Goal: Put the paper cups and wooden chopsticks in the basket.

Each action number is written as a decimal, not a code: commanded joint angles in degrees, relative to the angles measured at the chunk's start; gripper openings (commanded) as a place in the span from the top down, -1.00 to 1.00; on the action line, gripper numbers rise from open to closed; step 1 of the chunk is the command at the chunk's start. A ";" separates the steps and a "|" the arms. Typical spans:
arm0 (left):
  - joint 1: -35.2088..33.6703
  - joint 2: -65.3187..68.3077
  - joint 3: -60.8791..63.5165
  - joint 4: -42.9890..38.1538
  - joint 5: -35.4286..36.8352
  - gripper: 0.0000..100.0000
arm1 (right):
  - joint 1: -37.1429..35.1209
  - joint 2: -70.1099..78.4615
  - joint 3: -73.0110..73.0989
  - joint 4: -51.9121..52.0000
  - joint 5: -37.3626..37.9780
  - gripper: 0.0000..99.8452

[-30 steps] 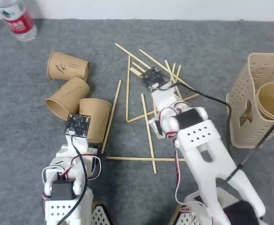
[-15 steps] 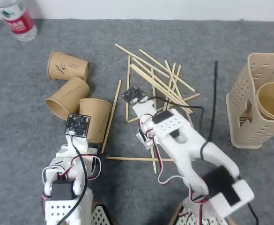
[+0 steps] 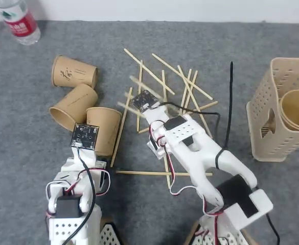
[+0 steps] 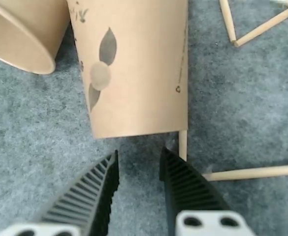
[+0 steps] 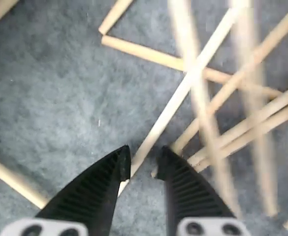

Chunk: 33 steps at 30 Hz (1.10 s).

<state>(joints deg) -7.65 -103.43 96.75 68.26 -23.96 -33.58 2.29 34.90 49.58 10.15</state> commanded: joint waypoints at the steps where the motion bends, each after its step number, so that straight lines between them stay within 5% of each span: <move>1: -0.26 -0.70 -0.31 0.79 -0.62 0.74 | 1.01 0.13 -2.20 0.66 -0.26 0.99; 11: -0.26 -0.70 -0.31 0.79 -0.62 0.74 | 1.36 -1.54 -2.90 2.95 -0.18 0.99; 27: -0.26 -0.70 -0.31 0.79 -0.62 0.74 | 1.71 -17.10 -21.54 38.73 17.58 0.99; 33: -0.26 -0.70 -0.31 0.79 -0.62 0.74 | 8.48 -13.93 -28.66 48.57 22.42 0.99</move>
<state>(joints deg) -7.65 -103.43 96.75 68.26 -23.96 -29.45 -11.52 11.25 94.59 30.29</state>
